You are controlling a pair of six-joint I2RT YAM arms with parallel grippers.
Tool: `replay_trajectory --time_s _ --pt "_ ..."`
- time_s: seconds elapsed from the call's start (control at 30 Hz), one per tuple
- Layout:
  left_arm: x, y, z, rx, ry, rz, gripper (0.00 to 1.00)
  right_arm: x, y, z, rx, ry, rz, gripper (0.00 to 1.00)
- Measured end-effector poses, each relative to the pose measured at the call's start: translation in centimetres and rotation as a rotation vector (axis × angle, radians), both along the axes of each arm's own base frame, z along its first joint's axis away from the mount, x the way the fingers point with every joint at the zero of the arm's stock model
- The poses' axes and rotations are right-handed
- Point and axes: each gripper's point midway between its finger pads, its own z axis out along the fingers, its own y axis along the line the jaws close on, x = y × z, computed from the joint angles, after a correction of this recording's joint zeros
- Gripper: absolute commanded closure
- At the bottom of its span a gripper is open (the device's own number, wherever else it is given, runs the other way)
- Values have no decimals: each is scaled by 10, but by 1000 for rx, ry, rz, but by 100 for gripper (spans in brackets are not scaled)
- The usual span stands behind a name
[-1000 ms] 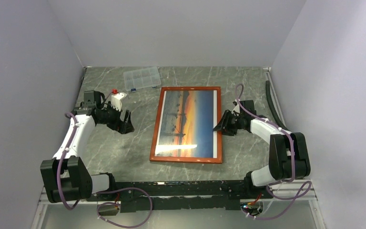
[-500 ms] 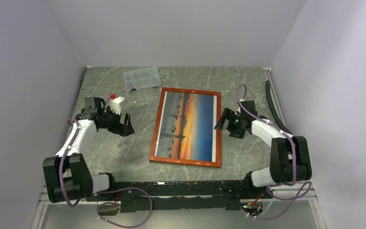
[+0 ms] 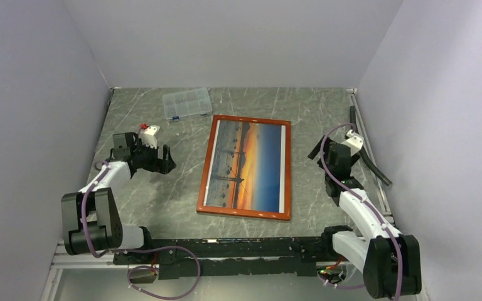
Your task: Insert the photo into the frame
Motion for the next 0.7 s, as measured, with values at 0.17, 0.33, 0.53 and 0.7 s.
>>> replay_trajectory --time_s 0.17,0.33,0.53,0.7 --pt "11 7 -13 3 -98 71 6 -11 -31 -22 -115 17 -134 0" --pt "25 11 -19 3 -224 113 6 -22 -60 -8 -214 -141 -249 0" --pt "34 18 -17 24 -368 166 6 -38 -80 -5 -298 -239 -332 0" --pt "43 24 -21 30 -460 201 6 -35 -81 -10 -315 -264 -326 0"
